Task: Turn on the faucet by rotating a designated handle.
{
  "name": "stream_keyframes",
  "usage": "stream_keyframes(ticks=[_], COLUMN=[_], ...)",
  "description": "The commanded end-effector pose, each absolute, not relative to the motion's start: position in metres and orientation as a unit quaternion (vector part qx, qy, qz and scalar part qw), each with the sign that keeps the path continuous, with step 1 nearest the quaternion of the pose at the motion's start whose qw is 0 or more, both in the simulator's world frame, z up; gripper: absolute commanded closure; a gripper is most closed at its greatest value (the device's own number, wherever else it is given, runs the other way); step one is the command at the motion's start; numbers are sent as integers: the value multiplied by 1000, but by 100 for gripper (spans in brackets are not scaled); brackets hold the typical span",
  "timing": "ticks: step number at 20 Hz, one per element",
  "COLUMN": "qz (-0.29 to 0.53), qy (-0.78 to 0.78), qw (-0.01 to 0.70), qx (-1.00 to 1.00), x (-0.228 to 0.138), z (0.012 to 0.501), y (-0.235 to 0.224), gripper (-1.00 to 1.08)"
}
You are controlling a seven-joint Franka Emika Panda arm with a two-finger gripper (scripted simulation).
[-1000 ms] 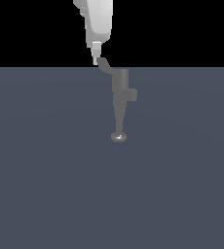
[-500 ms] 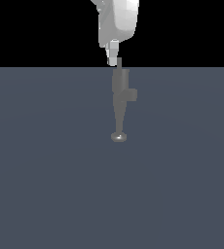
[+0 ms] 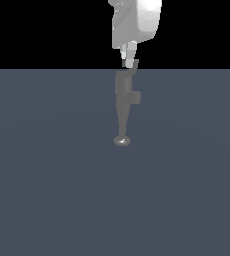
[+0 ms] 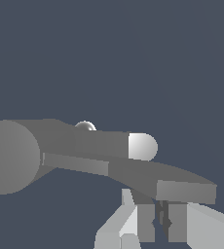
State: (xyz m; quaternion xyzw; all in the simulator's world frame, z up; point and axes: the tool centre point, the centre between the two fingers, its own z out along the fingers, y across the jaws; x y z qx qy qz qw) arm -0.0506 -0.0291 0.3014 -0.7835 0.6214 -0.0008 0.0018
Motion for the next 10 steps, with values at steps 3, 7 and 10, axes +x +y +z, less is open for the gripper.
stream_keyframes(ticks=[3, 7, 10], qz=[-1, -1, 0], qy=[628, 629, 630], qw=[1, 0, 0], qx=[-778, -777, -777], x=[-46, -42, -40], z=[300, 300, 300], y=[-60, -79, -93], gripper=[108, 108, 108])
